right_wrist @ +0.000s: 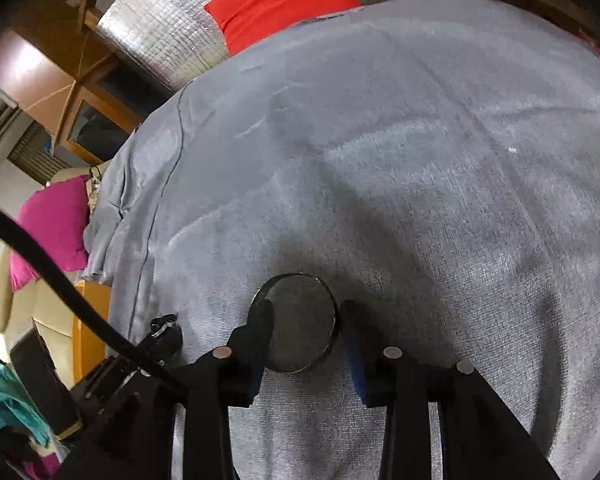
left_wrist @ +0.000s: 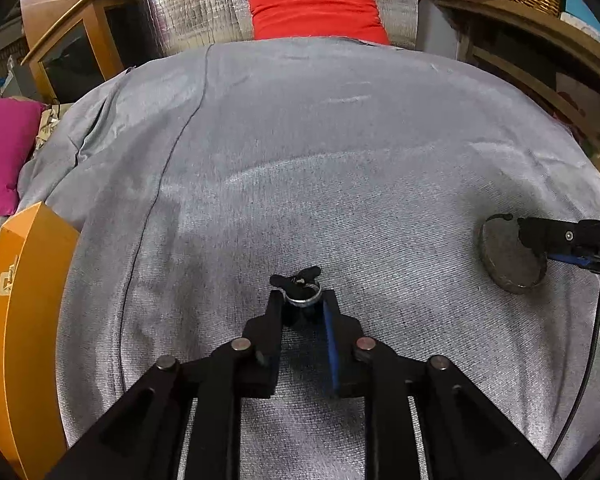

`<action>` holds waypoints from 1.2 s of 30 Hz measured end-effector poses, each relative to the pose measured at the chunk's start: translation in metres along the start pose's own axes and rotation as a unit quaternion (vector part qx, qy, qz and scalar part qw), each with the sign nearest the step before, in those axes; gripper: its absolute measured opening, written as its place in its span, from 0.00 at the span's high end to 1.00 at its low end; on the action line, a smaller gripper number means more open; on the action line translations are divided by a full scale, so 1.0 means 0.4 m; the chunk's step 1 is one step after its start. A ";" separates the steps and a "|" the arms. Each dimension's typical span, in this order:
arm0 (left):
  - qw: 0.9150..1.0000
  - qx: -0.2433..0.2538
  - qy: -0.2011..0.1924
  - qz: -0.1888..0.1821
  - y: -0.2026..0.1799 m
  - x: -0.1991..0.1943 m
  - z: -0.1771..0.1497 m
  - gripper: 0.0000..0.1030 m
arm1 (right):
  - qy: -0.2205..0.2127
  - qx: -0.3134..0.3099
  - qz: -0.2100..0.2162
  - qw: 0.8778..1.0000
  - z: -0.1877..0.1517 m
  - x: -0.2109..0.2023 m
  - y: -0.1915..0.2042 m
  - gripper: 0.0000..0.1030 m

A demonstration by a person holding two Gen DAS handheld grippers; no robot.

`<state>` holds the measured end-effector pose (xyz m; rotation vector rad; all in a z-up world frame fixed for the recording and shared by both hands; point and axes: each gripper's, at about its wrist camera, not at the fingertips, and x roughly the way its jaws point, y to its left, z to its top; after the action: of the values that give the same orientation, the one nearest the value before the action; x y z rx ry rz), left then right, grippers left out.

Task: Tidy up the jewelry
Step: 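Lift the black ring item with the left gripper while the right lifts the bangle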

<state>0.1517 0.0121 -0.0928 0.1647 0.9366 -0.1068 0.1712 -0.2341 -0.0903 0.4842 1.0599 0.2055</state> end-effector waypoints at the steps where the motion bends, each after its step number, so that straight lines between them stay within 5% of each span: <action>1: 1.000 0.000 0.000 -0.001 0.001 0.000 0.000 0.81 | 0.000 -0.008 -0.004 1.000 -0.001 0.001 0.004 0.69; 2: 1.000 0.000 -0.001 -0.001 0.001 -0.001 0.000 0.81 | -0.002 -0.017 -0.013 1.000 -0.002 0.002 0.009 0.85; 4: 1.000 0.000 -0.003 -0.002 0.002 -0.001 -0.001 0.81 | 0.003 -0.028 -0.024 0.999 -0.002 0.011 0.009 0.94; 11: 1.000 0.007 -0.015 -0.004 -0.004 -0.016 -0.004 0.89 | -0.001 -0.042 -0.034 0.999 -0.006 0.009 0.010 0.95; 28: 0.999 0.007 -0.036 -0.003 -0.013 -0.051 -0.002 0.90 | -0.025 -0.044 -0.025 0.998 -0.003 -0.015 0.011 0.95; 36: 0.999 0.002 -0.026 -0.023 -0.007 -0.051 -0.014 0.90 | -0.008 0.015 -0.002 1.000 0.002 -0.029 -0.038 0.91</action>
<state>0.1346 0.0109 -0.0798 0.1431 0.8892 -0.1535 0.1654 -0.2520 -0.0879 0.5096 1.0501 0.1824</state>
